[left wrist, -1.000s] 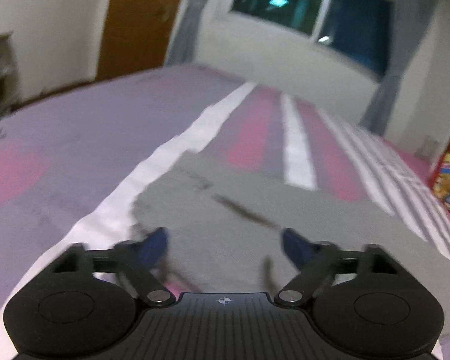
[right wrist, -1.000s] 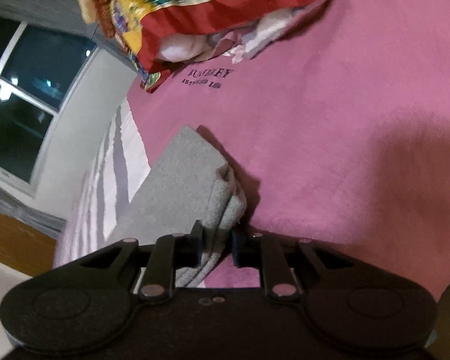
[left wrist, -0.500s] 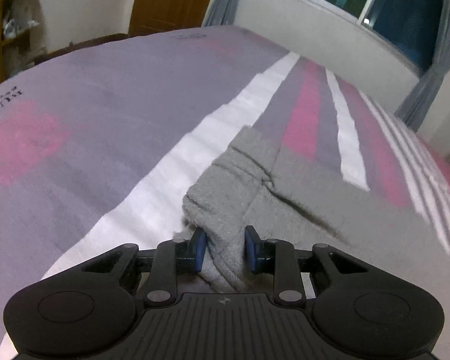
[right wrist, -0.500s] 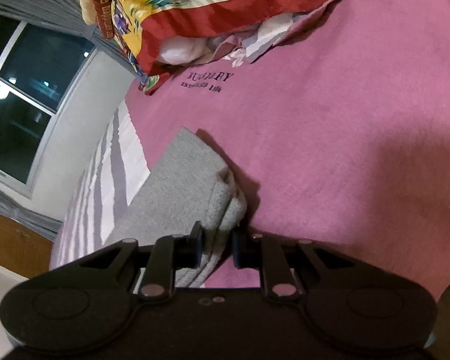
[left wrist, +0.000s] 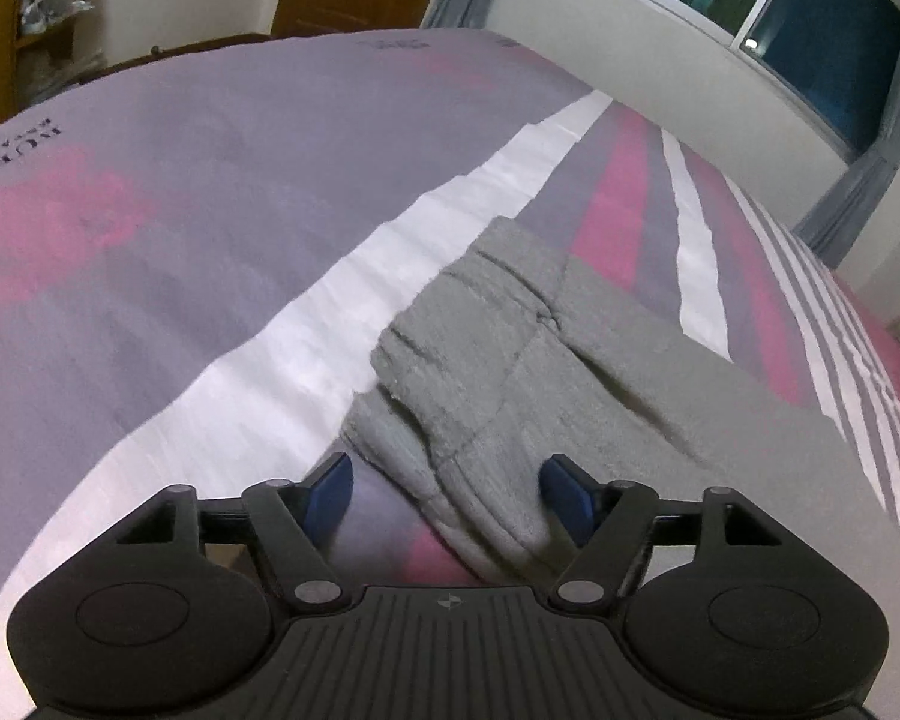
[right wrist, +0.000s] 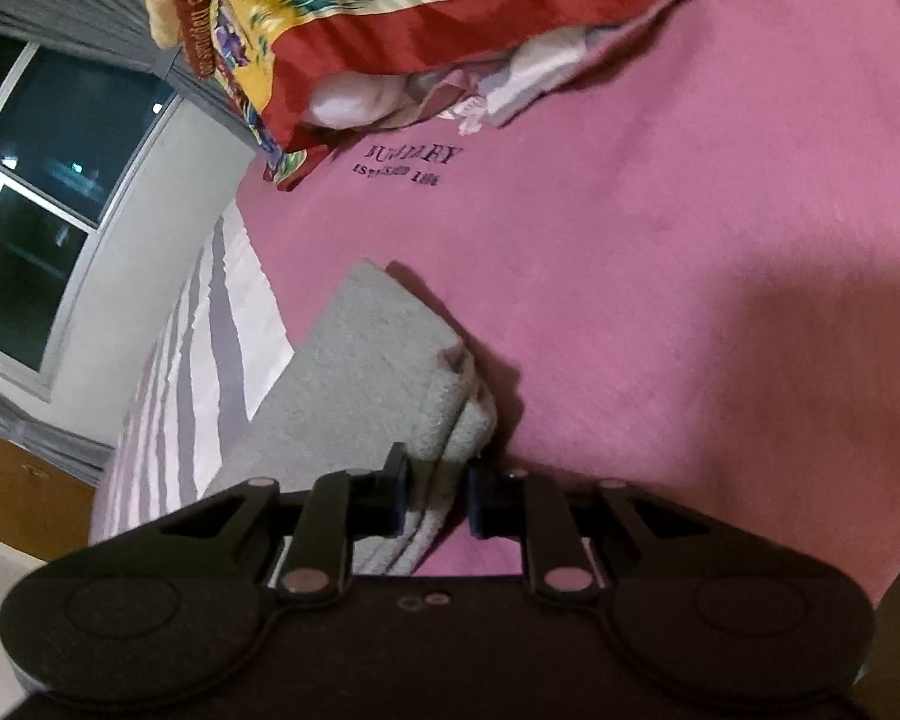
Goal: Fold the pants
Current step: 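Open the left tool while the right tool keeps holding the corner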
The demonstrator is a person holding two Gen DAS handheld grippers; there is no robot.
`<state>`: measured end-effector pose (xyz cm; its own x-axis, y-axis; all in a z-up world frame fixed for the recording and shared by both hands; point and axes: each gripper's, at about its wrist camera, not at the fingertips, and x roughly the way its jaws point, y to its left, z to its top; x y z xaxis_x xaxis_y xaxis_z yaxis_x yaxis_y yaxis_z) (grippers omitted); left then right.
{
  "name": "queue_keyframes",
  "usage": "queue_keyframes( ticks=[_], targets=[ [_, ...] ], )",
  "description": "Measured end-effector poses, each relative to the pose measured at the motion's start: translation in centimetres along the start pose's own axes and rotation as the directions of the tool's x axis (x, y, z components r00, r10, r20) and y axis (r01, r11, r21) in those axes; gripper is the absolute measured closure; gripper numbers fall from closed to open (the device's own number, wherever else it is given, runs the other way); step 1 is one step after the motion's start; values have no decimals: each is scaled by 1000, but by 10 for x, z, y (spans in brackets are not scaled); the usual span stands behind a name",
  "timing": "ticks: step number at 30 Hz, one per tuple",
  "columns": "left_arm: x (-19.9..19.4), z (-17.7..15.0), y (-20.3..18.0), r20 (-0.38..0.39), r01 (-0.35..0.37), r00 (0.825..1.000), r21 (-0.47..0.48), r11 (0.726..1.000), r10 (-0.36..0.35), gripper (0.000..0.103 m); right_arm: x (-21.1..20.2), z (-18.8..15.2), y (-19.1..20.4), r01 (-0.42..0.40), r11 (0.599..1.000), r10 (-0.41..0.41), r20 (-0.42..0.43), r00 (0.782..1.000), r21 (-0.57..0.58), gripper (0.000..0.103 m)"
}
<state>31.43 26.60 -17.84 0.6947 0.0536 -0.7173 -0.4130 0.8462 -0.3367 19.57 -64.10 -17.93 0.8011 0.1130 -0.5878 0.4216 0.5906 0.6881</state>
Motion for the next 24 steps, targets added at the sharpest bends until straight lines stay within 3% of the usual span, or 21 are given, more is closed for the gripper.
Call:
queue_keyframes(
  ticks=[8, 12, 15, 18, 21, 24],
  targets=[
    [-23, 1, 10, 35, 17, 999, 18, 1000, -18, 31, -13, 5, 68, 62, 982, -48, 83, 995, -177, 88],
    [-40, -5, 32, 34, 13, 999, -7, 1000, -13, 31, -12, -2, 128, 77, 941, -38, 123, 992, -329, 88],
    [-49, -16, 51, 34, 20, 999, -28, 999, -19, 28, -3, -24, 187, 42, 884, 13, 114, 993, -466, 88],
    [-56, -27, 64, 38, 36, 999, -31, 999, -34, 27, 15, -62, 250, -52, 814, 105, 57, 993, -579, 88],
    [-64, -35, 72, 48, 54, 997, -20, 998, -53, 27, 38, -118, 300, -160, 727, 171, -51, 984, -668, 88],
    [-73, -40, 79, 54, 63, 997, -17, 998, -62, 26, 61, -184, 336, -273, 606, 205, -186, 961, -747, 88]
  ],
)
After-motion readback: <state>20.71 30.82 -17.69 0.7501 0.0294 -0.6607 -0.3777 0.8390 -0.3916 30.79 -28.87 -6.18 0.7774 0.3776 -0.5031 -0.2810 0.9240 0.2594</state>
